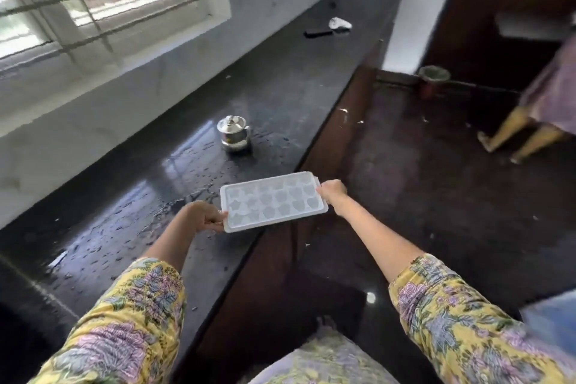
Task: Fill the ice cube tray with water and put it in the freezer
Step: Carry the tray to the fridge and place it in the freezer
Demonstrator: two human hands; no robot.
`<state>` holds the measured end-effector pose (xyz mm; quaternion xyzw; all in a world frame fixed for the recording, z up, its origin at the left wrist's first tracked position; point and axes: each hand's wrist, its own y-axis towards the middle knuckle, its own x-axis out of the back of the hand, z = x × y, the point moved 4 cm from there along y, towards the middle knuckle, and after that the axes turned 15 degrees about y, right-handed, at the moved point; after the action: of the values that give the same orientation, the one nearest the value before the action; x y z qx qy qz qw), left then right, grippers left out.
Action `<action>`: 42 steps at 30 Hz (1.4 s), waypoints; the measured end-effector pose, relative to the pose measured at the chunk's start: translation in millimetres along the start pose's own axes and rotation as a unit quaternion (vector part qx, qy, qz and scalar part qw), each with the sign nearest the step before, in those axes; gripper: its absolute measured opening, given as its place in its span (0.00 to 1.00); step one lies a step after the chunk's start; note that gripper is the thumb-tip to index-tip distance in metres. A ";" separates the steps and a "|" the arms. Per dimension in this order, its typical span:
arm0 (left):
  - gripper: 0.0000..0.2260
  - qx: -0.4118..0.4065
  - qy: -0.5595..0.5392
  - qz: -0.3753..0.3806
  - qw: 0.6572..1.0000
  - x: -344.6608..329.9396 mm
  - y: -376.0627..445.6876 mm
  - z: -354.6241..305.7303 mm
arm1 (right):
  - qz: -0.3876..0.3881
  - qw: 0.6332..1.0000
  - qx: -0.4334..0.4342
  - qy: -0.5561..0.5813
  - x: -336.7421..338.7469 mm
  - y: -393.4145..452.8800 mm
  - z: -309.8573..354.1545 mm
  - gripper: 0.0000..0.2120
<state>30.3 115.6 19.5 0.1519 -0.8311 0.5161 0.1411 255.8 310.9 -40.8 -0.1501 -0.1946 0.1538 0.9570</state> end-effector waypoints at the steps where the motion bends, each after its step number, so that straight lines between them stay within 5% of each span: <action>1: 0.13 -0.018 0.018 0.011 1.000 -11.8 0.8 -11.5 | -0.023 0.999 -0.011 0.021 16.1 -5.0 -9.7 0.15; 5: 0.10 -0.065 0.116 0.059 0.989 -73.9 -0.6 -58.2 | -0.144 0.983 -0.069 0.095 88.6 -26.6 -59.5 0.16; 12: 0.07 -0.125 0.203 0.079 0.968 -167.7 18.9 -131.0 | -0.249 0.948 -0.128 0.149 181.3 -46.8 -118.2 0.12; 24: 0.15 -0.193 0.368 0.117 0.902 -379.5 33.3 -252.7 | -0.385 0.874 -0.219 0.199 336.0 -65.8 -227.3 0.10; 42: 0.15 -0.297 0.531 0.223 0.762 -597.5 -16.0 -343.3 | -0.582 0.714 -0.227 0.317 445.2 -135.9 -313.5 0.11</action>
<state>609.5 482.0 -54.6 -0.3856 -0.7454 0.2580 0.4787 809.6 273.2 -123.9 -0.2600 0.0419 -0.5388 0.8002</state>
